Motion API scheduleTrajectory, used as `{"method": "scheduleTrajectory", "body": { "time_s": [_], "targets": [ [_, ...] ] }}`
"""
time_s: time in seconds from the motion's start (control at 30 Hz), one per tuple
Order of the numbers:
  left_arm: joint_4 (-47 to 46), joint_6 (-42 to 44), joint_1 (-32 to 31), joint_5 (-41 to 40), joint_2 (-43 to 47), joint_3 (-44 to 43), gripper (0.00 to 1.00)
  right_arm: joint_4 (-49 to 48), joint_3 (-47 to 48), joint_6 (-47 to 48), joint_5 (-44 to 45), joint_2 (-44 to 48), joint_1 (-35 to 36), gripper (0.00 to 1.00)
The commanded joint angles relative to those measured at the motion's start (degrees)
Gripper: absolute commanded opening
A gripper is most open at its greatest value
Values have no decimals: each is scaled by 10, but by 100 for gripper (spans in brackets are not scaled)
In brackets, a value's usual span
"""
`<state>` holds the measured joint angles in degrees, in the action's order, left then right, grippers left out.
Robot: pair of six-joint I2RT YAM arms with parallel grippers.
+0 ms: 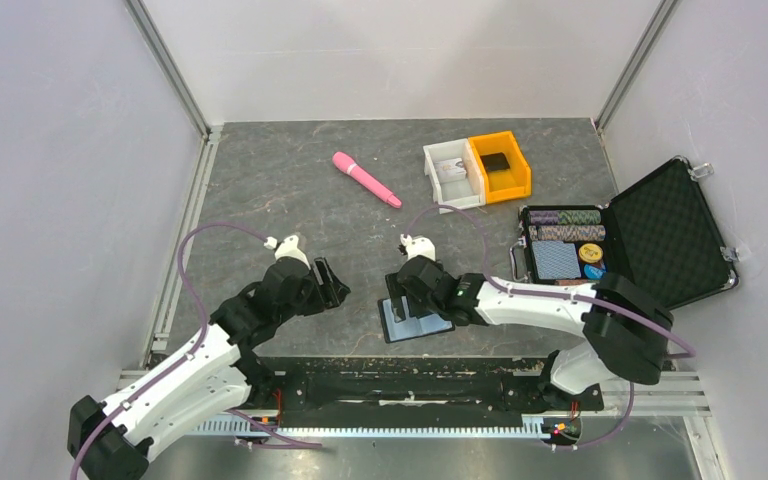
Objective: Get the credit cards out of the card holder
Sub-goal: Remove the credit card from the card holder.
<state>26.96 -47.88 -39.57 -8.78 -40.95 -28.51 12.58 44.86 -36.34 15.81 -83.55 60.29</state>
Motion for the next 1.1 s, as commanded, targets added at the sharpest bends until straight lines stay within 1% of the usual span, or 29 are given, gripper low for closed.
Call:
{"method": "scheduleTrajectory", "body": {
  "time_s": [0.0,0.3,0.37,0.5,0.77,1.07],
  "targets": [
    [3,4,2,-13,6,13,73,15,39,2,26,-26,14,80],
    [-1,-3,2,-12,17,30,73,20,40,-6,36,-70,33,82],
    [-3,-7,1,-12,19,34,73,20,37,-7,34,-76,35,81],
    [-14,-14,2,-5,20,43,73,14,37,-8,24,-85,35,83],
    [-37,-19,2,17,13,55,73,12,44,-17,20,-69,36,84],
    [-38,-19,2,14,17,63,73,46,90,-23,44,-63,54,79]
  ]
}}
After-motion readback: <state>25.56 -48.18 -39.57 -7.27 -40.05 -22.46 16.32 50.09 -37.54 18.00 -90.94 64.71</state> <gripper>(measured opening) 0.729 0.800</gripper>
